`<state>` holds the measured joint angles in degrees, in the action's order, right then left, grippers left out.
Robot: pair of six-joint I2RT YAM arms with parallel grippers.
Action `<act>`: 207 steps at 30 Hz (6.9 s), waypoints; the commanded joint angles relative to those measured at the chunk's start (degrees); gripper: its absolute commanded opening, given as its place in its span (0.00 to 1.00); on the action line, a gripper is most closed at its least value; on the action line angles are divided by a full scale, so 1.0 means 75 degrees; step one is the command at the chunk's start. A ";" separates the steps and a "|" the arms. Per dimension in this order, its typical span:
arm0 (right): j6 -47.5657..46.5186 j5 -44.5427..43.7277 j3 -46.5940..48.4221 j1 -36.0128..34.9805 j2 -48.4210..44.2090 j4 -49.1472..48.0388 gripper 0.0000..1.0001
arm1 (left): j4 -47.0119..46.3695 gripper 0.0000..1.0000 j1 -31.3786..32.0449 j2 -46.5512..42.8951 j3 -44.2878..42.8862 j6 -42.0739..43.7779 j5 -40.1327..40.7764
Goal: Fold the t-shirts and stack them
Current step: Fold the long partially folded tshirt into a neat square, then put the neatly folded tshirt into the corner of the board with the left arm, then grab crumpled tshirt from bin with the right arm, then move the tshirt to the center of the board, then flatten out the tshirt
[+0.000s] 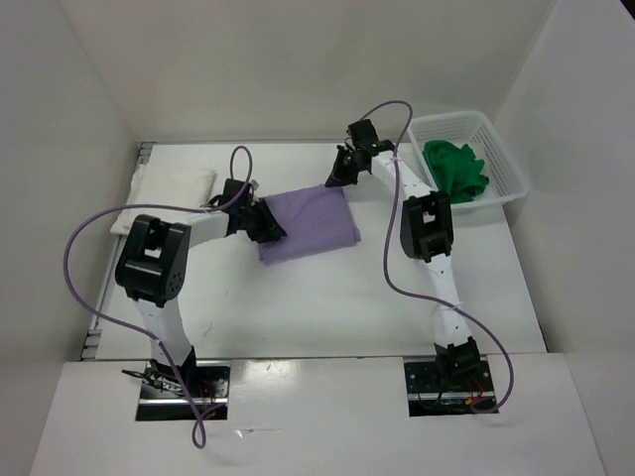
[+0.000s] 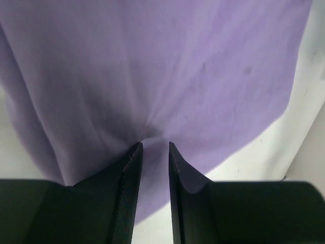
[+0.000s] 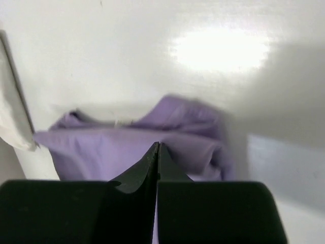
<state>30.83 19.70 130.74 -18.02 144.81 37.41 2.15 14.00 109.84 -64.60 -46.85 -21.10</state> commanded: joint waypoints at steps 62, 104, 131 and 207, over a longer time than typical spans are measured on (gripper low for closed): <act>0.0061 0.1673 -0.8279 0.0809 -0.8082 -0.1531 0.60 | -0.1542 1.00 -0.5850 -0.3709 0.2407 -0.2753 0.0105; -0.0009 -0.3296 -0.4132 0.3727 -0.4837 -0.0910 0.71 | 0.0053 1.00 0.2282 -0.2996 0.1242 0.0796 -0.1428; 0.0798 0.0205 -0.0351 0.1809 -0.7122 -0.2010 0.00 | 0.0311 0.68 -0.0844 -0.3337 0.0445 0.0213 -0.1346; 0.0729 0.0784 -0.5468 -0.1458 -0.7247 -0.1915 0.55 | 0.1061 0.74 -0.2618 -0.4861 0.0961 0.0796 0.0200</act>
<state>36.32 28.75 96.18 -37.65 108.90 30.37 12.60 -7.68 73.54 -57.34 -43.70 -18.92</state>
